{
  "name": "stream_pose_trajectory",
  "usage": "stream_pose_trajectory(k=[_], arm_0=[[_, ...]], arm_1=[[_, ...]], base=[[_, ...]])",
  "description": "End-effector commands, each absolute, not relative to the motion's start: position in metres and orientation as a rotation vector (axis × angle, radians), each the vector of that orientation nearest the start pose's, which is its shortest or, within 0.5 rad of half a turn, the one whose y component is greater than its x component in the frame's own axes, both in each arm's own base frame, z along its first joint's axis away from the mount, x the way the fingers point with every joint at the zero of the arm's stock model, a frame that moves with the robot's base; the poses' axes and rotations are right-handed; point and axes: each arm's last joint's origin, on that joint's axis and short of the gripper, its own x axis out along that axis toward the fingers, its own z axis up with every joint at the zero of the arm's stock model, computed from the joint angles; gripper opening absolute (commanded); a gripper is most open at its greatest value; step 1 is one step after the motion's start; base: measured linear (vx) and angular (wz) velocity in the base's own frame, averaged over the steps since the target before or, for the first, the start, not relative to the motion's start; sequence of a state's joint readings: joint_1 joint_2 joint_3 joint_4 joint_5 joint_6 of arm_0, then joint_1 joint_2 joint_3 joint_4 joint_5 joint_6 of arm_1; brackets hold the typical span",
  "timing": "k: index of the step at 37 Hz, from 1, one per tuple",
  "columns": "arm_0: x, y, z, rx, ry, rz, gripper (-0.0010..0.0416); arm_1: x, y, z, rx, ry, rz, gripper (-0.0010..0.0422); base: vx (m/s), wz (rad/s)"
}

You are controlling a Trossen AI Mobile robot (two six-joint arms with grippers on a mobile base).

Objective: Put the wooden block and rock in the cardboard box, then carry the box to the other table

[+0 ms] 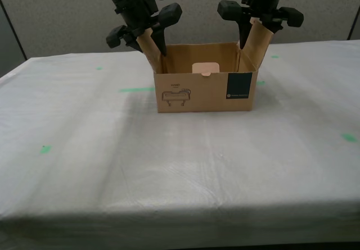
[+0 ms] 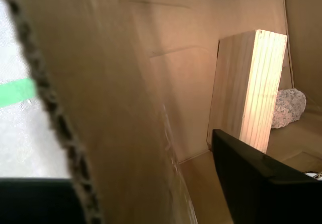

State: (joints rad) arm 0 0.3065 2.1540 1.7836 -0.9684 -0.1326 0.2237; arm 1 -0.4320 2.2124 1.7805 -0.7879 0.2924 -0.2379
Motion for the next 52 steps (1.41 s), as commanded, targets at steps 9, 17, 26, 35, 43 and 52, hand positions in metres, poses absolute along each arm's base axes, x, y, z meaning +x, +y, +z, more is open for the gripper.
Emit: stream_pose_trajectory(k=[9,17,26,35,43,52], arm_0=[[0.416,0.136,0.198,0.067,1.374,0.217,0.0346],[0.416,0.136,0.198,0.066,1.373,0.219,0.0394],[0.416,0.136,0.198,0.062,1.374,0.222,0.0391],[0.413,0.135,0.205,0.062,1.366,0.224,0.0394],[0.403,0.131,0.232,0.059,1.337,0.235,0.0394],[0.381,0.124,0.276,0.046,1.28,0.26,0.0394]], arm_1=[[0.412,-0.2,0.178,-0.116,1.313,-0.481,0.0239],[0.411,-0.199,0.177,-0.113,1.326,-0.477,0.0289],[0.411,-0.199,0.177,-0.114,1.335,-0.473,0.0336],[0.41,-0.198,0.178,-0.111,1.344,-0.471,0.0374],[0.407,-0.196,0.199,-0.083,1.328,-0.49,0.0398],[0.393,-0.187,0.239,-0.01,1.277,-0.518,0.04]], base=[[0.0,0.0],[0.0,0.0],[0.0,0.0],[0.0,0.0],[0.0,0.0],[0.0,0.0]])
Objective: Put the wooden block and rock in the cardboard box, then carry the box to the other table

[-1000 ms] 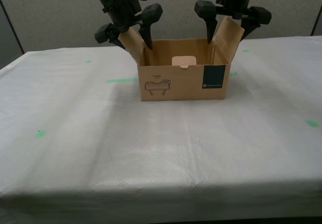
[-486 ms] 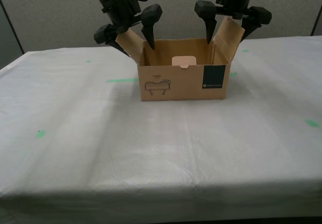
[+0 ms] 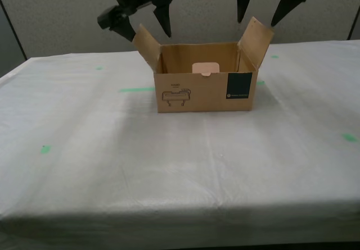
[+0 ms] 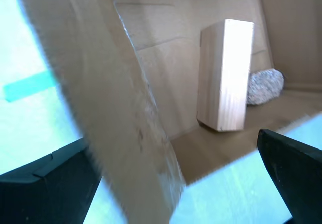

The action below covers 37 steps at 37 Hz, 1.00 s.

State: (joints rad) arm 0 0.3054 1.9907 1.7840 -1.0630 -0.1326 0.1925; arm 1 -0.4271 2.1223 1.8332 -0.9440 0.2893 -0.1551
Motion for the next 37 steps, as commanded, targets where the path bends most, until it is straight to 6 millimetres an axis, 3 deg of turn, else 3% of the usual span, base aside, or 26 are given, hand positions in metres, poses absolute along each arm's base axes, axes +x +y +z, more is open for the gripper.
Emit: stream_pose_trajectory(k=[1,7,23,31,37], arm_0=[[0.378,0.123,0.281,0.048,1.27,0.262,0.0394],[0.359,0.116,0.313,0.056,1.212,0.27,0.0394],[0.294,0.095,0.391,0.053,1.03,0.316,0.0394],[0.261,0.085,0.419,0.054,0.947,0.333,0.0394],[0.243,0.08,0.429,0.057,0.924,0.336,0.0394]], arm_1=[[0.391,-0.185,0.245,0.007,1.268,-0.512,0.0401],[0.376,-0.175,0.279,0.058,1.202,-0.44,0.04],[0.329,-0.153,0.358,0.068,1.019,-0.472,0.04],[0.307,-0.143,0.381,0.058,0.954,-0.479,0.04],[0.288,-0.133,0.376,0.043,0.942,-0.443,0.04]], base=[[0.0,0.0],[0.0,0.0],[0.0,0.0],[0.0,0.0],[0.0,0.0]])
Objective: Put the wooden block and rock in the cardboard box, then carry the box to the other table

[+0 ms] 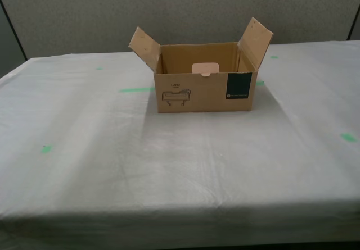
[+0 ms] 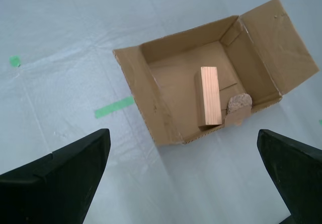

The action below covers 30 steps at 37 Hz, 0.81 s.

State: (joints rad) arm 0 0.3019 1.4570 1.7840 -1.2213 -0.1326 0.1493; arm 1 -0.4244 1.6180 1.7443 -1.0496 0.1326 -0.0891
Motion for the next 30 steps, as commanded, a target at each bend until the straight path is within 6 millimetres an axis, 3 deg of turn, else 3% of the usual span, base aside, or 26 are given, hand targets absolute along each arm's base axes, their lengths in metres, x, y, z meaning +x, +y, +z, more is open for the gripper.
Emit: stream_pose_trajectory(k=[1,16,30], arm_0=[[0.242,0.08,0.43,0.056,0.925,0.336,0.0394],[0.243,0.081,0.425,0.034,0.897,0.356,0.0393],[0.239,0.08,0.356,0.025,0.983,0.345,0.0394]], arm_1=[[0.285,-0.132,0.373,0.036,0.941,-0.436,0.04],[0.252,-0.117,0.334,0.014,0.955,-0.422,0.04],[0.251,-0.118,0.331,0.002,0.93,-0.44,0.04]], base=[[0.0,0.0],[0.0,0.0],[0.0,0.0]])
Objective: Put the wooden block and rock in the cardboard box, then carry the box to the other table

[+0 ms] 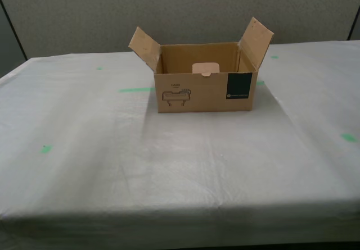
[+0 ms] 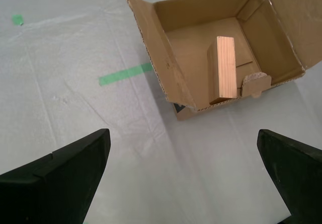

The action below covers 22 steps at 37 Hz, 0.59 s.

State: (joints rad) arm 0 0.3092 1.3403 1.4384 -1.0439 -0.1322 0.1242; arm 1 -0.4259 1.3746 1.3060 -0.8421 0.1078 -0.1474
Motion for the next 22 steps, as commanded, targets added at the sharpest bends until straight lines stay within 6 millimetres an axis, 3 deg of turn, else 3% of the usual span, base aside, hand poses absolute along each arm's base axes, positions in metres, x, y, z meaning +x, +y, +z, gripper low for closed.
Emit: stream_pose_trajectory(k=[1,10,22], arm_0=[[0.237,0.08,0.353,0.025,0.985,0.344,0.0393],[0.236,0.079,0.334,0.035,1.0,0.336,0.0393],[0.236,0.079,0.329,0.032,1.013,0.336,0.0393]], arm_1=[[0.251,-0.118,0.331,0.001,0.928,-0.442,0.04],[0.253,-0.119,0.332,-0.003,0.899,-0.447,0.04],[0.253,-0.119,0.333,-0.002,0.892,-0.448,0.04]], base=[[0.0,0.0],[0.0,0.0],[0.0,0.0]])
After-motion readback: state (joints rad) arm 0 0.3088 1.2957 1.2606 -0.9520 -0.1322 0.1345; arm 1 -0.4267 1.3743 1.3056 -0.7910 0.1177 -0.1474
